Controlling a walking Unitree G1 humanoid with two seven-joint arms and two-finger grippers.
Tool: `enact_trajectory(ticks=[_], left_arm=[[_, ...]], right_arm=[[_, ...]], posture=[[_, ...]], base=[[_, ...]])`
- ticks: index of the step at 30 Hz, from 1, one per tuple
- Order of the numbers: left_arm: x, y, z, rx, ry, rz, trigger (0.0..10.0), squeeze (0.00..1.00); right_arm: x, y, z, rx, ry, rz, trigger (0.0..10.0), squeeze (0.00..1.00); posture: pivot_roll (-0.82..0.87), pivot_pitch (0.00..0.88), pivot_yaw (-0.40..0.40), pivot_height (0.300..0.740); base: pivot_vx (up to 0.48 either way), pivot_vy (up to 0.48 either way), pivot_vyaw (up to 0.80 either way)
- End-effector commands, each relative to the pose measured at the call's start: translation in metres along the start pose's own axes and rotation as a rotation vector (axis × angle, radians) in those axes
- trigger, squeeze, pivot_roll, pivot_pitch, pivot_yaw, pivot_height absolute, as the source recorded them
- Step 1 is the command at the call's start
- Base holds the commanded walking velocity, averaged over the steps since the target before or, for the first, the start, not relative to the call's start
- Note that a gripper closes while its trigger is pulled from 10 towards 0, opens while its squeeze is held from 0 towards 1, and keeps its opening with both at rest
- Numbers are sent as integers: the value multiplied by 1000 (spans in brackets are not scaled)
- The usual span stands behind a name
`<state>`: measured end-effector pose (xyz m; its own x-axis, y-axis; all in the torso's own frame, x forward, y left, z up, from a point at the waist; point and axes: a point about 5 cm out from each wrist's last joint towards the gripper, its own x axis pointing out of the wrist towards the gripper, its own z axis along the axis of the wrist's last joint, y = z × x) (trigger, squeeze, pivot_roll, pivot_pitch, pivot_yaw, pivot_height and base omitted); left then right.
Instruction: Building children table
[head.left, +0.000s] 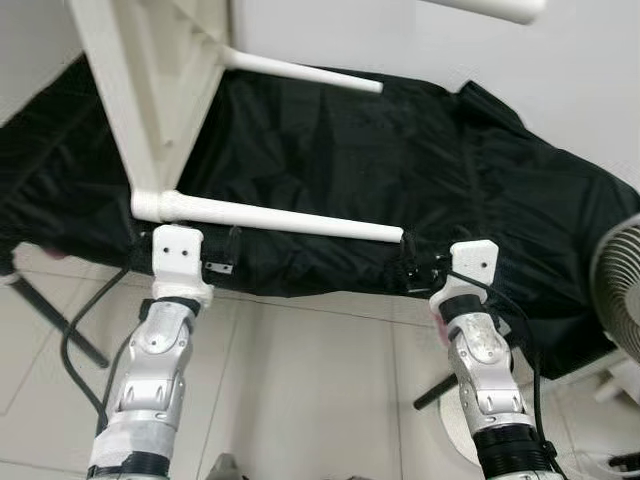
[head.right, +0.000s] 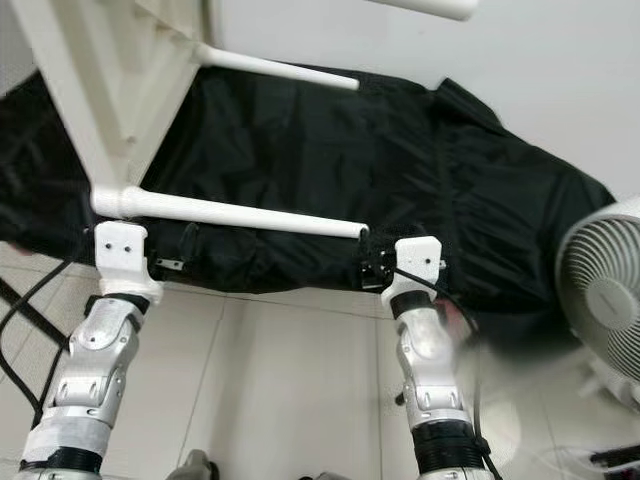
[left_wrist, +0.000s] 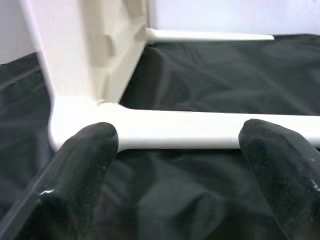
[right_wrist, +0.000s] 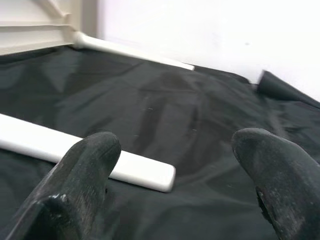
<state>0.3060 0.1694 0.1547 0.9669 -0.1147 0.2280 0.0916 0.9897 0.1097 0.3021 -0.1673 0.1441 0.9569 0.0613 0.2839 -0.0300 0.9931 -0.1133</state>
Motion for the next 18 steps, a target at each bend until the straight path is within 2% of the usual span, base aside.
enact_trajectory(ticks=[1, 12, 18], left_arm=[[1, -3, 2, -22, -17, 1, 10000, 0], [-2, -1, 2, -35, -6, -12, 10000, 0], [-2, 5, 1, -27, 2, -7, 10000, 0]], right_arm=[[0, -1, -1, 14, -1, 0, 10000, 0], [2, -8, -1, 16, -8, -18, 10000, 0], [2, -9, -2, 14, -6, -22, 10000, 0]], posture=[[4, 100, -88, 740], [25, 87, -78, 740], [28, 84, -74, 740]], base=[[0, 0, 0], [0, 0, 0], [0, 332, 0]])
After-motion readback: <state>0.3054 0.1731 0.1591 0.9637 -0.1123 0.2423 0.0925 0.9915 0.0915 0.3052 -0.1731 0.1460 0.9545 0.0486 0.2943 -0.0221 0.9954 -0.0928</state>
